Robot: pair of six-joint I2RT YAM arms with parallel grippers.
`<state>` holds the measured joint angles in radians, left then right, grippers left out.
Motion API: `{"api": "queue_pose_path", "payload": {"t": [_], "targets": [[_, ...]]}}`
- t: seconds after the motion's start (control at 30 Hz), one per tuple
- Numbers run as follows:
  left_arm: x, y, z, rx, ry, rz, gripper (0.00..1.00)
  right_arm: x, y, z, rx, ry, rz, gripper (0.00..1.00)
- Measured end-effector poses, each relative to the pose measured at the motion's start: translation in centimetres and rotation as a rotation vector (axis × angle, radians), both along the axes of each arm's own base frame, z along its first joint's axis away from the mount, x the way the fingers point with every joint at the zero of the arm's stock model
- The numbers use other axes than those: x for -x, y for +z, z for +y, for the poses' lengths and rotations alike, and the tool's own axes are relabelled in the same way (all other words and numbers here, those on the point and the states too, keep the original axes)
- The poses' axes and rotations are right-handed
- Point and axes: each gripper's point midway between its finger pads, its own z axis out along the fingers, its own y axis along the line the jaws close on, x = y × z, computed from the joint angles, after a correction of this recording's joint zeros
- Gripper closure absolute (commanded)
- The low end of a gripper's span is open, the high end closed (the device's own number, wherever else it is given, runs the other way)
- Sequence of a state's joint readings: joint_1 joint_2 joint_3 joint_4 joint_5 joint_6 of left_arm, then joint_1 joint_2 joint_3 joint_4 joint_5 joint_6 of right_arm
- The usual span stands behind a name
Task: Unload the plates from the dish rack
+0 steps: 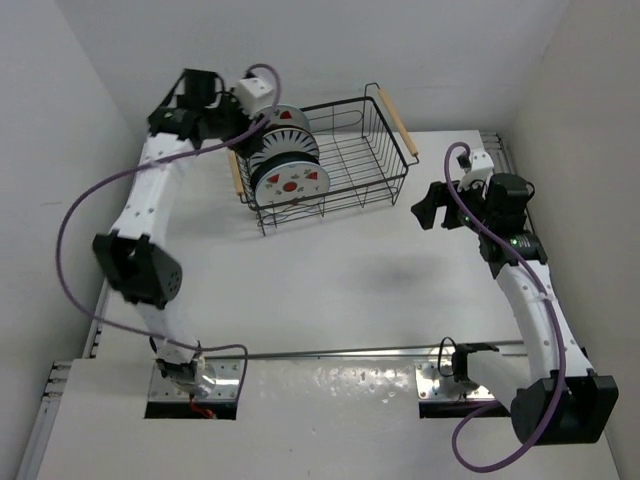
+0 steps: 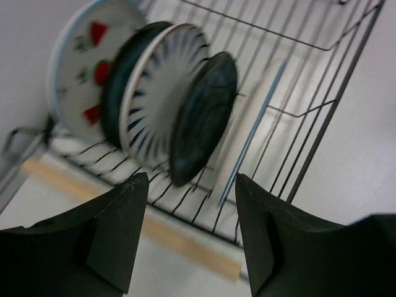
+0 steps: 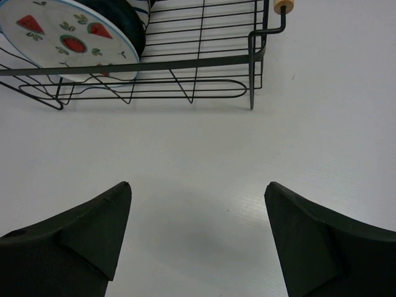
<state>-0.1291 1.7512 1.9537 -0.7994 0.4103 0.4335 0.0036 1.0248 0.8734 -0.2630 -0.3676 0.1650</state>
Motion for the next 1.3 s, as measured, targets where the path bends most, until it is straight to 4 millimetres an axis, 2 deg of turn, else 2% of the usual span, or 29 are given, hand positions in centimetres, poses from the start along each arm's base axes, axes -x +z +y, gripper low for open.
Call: {"api": "queue_pose_path", "payload": {"t": [0.07, 0.13, 0.23, 0.3, 0.43, 0.63, 0.77, 1.3], "targets": [[-1.3, -2.8, -3.2, 0.003, -0.088, 0.083, 0.31, 0.2, -0.2, 0.1, -0.007, 0.002, 0.008, 0.14], [-1.8, -6.4, -5.2, 0.008, -0.136, 0.18, 0.27, 0.4, -0.7, 0.3, -0.011, 0.005, 0.022, 0.15], [-1.8, -10.4, -6.0, -0.003, -0.148, 0.277, 0.25, 0.8, -1.5, 0.7, -0.015, 0.013, 0.049, 0.16], [-1.6, -11.6, -6.1, -0.017, -0.14, 0.296, 0.24, 1.1, -1.9, 1.0, -0.017, 0.022, 0.067, 0.17], [-2.6, -11.4, -6.6, -0.033, -0.127, 0.244, 0.25, 1.7, -2.8, 1.6, -0.02, 0.038, 0.091, 0.17], [-2.9, -11.1, -7.5, -0.044, -0.136, 0.21, 0.44, 2.4, -3.9, 2.2, -0.024, 0.049, 0.127, 0.17], [-2.7, -11.2, -7.9, -0.059, -0.143, 0.209, 0.64, 2.4, -3.9, 2.4, -0.02, 0.048, 0.129, 0.17], [-2.9, -12.5, -8.4, -0.144, -0.148, 0.172, 0.7, 2.7, -4.7, 3.1, -0.006, 0.058, 0.149, 0.18]]}}
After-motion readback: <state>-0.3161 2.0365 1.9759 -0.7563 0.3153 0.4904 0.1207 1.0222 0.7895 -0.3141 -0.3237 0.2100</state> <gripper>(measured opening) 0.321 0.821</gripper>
